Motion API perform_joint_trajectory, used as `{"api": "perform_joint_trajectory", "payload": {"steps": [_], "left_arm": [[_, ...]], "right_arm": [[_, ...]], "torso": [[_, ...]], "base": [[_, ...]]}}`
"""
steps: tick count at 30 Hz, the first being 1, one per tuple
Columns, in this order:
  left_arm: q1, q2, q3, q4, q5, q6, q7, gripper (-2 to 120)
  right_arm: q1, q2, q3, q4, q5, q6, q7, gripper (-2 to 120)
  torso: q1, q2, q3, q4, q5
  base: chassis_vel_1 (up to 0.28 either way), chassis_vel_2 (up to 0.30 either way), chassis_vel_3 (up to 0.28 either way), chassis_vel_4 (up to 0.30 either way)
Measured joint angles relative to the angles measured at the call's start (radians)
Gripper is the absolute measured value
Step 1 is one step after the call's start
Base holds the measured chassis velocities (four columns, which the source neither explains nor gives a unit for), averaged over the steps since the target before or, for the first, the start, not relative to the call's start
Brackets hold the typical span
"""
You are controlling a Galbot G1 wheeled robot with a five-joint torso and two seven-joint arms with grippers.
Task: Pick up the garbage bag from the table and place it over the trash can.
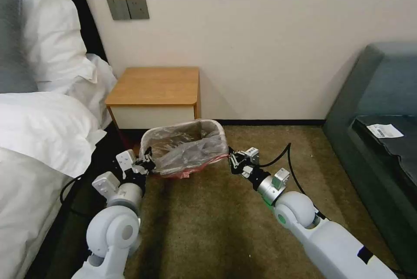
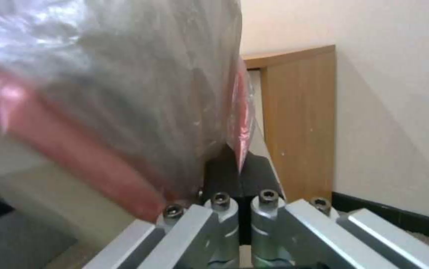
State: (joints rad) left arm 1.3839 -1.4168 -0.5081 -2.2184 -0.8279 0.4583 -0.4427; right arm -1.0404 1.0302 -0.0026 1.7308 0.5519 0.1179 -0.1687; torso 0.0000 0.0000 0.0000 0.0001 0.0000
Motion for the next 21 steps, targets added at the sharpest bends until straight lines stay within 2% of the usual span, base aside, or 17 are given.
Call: {"api": "perform_joint_trajectory", "payload": {"steps": [4, 13, 17, 20, 21], "left_arm": [[-0.005, -0.005, -0.001, -0.012, -0.064, 0.018, -0.031, 0], [-0.017, -0.013, -0.001, -0.002, -0.12, 0.021, -0.071, 0], [-0.024, -0.013, -0.002, 0.005, -0.14, 0.023, -0.081, 0], [-0.03, -0.012, -0.005, 0.013, -0.153, 0.024, -0.083, 0], [-0.03, -0.012, -0.005, 0.013, -0.153, 0.024, -0.083, 0]], "right_arm": [[0.002, 0.011, 0.0, -0.018, -0.012, 0.008, 0.0, 0], [0.013, 0.011, 0.0, -0.044, -0.079, 0.045, 0.001, 0], [0.015, 0.017, 0.012, -0.081, -0.175, 0.081, -0.002, 0], [0.019, 0.037, 0.038, -0.12, -0.306, 0.113, 0.013, 0], [0.019, 0.037, 0.038, -0.12, -0.306, 0.113, 0.013, 0]], "torso": [[0.0, 0.0, 0.0, 0.0, 0.0001], [0.0, 0.0, 0.0, 0.0, 0.0], [0.0, 0.0, 0.0, -0.0002, 0.0], [0.0, 0.0, 0.0, -0.0002, 0.0], [0.0, 0.0, 0.0, -0.0002, 0.0]], "base": [[0.0, 0.0, 0.0, 0.0], [0.0, 0.0, 0.0, 0.0], [0.0, 0.0, 0.0, 0.0], [0.0, 0.0, 0.0, 0.0], [0.0, 0.0, 0.0, 0.0]]}}
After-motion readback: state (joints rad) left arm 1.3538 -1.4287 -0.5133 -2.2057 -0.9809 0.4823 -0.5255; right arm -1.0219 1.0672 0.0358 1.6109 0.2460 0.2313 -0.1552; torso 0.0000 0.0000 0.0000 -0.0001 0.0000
